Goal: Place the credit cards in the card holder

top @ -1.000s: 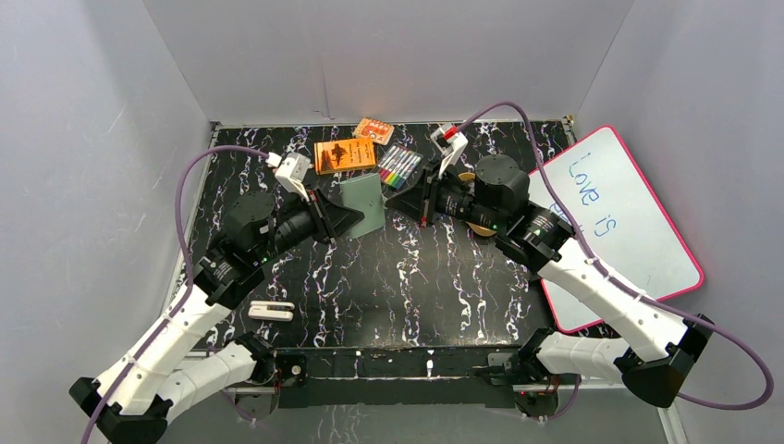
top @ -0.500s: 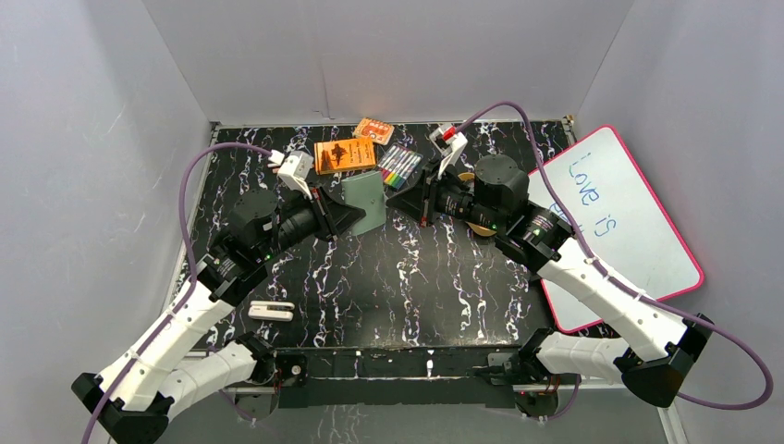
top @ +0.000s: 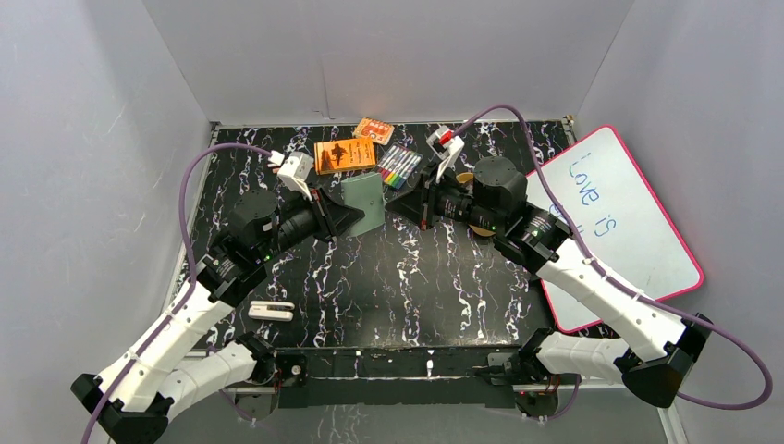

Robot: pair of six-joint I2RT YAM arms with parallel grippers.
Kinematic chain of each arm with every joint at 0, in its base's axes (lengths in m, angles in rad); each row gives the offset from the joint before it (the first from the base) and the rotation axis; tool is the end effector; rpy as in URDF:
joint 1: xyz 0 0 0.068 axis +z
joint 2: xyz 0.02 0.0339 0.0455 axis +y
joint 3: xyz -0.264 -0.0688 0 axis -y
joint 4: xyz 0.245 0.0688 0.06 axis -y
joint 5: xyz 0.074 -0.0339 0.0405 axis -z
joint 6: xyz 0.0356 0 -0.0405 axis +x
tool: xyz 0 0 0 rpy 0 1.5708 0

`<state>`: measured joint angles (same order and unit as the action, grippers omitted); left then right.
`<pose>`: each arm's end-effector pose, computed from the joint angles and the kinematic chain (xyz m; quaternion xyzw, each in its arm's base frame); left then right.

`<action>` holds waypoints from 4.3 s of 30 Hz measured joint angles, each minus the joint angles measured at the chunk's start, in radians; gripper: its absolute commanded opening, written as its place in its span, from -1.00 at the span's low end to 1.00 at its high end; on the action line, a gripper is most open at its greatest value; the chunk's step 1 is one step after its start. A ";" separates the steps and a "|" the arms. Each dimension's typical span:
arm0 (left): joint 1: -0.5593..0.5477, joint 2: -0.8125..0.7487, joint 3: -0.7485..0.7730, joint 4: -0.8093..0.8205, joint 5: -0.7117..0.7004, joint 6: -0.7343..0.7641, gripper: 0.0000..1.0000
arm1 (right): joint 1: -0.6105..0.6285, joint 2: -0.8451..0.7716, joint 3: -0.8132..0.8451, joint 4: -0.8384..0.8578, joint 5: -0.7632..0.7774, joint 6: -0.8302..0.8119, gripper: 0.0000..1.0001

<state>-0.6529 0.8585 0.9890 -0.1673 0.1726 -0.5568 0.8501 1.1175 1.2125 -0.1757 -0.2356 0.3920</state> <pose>0.1484 -0.1212 0.4007 0.0942 0.7136 -0.4442 0.5334 0.1593 0.1940 0.4251 -0.2433 0.6928 0.4620 0.4973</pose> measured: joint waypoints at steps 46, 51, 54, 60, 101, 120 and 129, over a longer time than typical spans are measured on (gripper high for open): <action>0.000 0.013 0.008 -0.046 0.012 0.042 -1.00 | 0.001 0.096 -0.014 0.071 0.005 0.030 -1.00; 0.001 0.023 0.022 -0.066 0.001 0.051 -1.00 | 0.001 0.105 -0.014 0.071 0.016 0.030 -1.00; 0.001 0.024 0.022 -0.073 -0.002 0.055 -1.00 | 0.001 0.110 -0.014 0.071 0.019 0.032 -1.00; 0.001 0.024 0.022 -0.077 -0.004 0.060 -1.00 | 0.001 0.115 -0.014 0.074 0.019 0.042 -1.00; 0.002 0.018 0.033 -0.082 -0.009 0.067 -1.00 | 0.001 0.128 -0.014 0.127 -0.030 0.051 -1.00; 0.010 0.013 0.033 -0.090 0.025 0.068 -1.00 | 0.001 0.134 -0.014 0.132 -0.048 0.068 -1.00; 0.018 0.013 0.033 -0.089 0.048 0.072 -1.00 | 0.000 0.140 -0.014 0.137 -0.056 0.077 -1.00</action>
<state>-0.6346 0.8715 1.0222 -0.2565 0.2203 -0.4850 0.8501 1.2575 1.1988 -0.0383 -0.2920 0.4686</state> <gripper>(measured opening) 0.084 0.011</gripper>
